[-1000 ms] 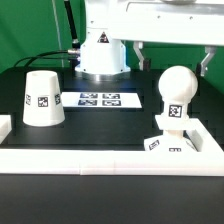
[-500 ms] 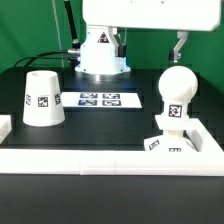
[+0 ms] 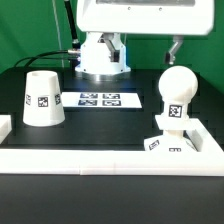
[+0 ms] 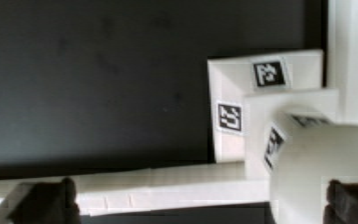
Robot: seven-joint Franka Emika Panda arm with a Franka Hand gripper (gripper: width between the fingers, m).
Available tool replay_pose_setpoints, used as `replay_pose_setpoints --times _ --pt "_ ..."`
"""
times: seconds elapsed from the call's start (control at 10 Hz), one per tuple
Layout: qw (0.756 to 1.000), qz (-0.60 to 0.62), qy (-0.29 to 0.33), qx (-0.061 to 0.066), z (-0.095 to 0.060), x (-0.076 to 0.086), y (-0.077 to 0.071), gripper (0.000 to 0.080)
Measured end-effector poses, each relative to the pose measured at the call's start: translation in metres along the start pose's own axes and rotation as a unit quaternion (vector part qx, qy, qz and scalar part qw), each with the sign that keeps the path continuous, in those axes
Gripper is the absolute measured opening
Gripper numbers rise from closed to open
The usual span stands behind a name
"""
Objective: Assemble lamp
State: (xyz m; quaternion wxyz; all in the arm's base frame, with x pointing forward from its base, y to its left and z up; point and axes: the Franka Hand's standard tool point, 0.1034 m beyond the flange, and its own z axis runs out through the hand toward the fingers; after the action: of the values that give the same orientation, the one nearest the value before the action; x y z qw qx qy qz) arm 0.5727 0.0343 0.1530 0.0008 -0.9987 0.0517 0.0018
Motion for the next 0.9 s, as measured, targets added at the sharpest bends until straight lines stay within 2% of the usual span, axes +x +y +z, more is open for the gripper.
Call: replay_pose_setpoints --times 0.2,0.6,0.7,0.9 --pt "1.0 0.005 -0.001 0.001 0.001 -0.012 0.01 0.0698" --pt "1.0 0.006 -0.002 0.001 0.003 -0.012 0.011 0.0698" --pt "1.0 0.005 -0.004 0.001 0.005 -0.014 0.017 0.0698" --pt "1.0 -0.022 -0.005 -0.004 0.015 -0.025 0.055 0.0698"
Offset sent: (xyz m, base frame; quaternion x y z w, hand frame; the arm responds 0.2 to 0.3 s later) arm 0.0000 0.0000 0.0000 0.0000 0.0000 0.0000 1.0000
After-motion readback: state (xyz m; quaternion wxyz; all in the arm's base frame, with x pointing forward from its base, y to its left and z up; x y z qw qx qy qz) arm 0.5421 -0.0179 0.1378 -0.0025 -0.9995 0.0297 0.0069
